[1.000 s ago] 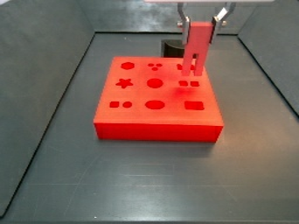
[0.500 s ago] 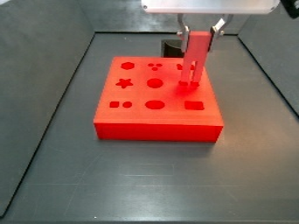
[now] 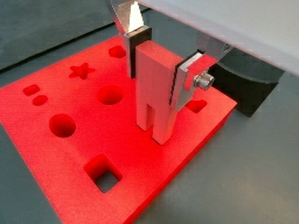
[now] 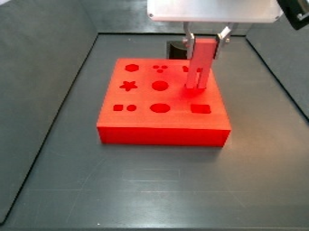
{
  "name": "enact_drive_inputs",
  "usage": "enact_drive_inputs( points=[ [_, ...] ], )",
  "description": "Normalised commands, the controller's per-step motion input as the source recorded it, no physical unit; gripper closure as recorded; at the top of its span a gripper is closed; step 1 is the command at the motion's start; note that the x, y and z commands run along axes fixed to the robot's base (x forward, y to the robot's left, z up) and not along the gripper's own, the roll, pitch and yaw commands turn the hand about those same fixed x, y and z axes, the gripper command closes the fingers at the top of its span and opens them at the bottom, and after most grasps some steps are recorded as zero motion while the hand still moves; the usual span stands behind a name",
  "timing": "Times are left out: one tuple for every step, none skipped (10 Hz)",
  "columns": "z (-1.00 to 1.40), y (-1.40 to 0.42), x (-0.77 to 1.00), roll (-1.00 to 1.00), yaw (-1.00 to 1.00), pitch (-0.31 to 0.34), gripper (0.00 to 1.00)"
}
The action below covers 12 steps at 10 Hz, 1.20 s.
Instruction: Insert the double-square object.
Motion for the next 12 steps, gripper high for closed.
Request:
enact_drive_inputs(
  points=[
    [-0.17, 0.02, 0.12, 0.0, 0.0, 0.0, 1.0],
    [-0.19, 0.0, 0.07, 0.01, 0.0, 0.0, 1.0],
    [-0.26, 0.0, 0.04, 0.05, 0.0, 0.0, 1.0],
    [-0.4, 0.0, 0.03, 0.1, 0.0, 0.0, 1.0],
    [-0.48, 0.0, 0.0, 0.12, 0.0, 0.0, 1.0],
    [-0.46, 0.0, 0.0, 0.07, 0.0, 0.0, 1.0],
    [-0.46, 0.0, 0.0, 0.08, 0.0, 0.0, 1.0],
    [-0.42, 0.0, 0.0, 0.09, 0.0, 0.0, 1.0],
    [-0.4, 0.0, 0.0, 0.1, 0.0, 0.0, 1.0],
    [-0.35, 0.0, 0.0, 0.1, 0.0, 0.0, 1.0],
    [0.0, 0.0, 0.0, 0.01, 0.0, 0.0, 1.0],
    [0.0, 0.0, 0.0, 0.0, 0.0, 0.0, 1.0]
  ],
)
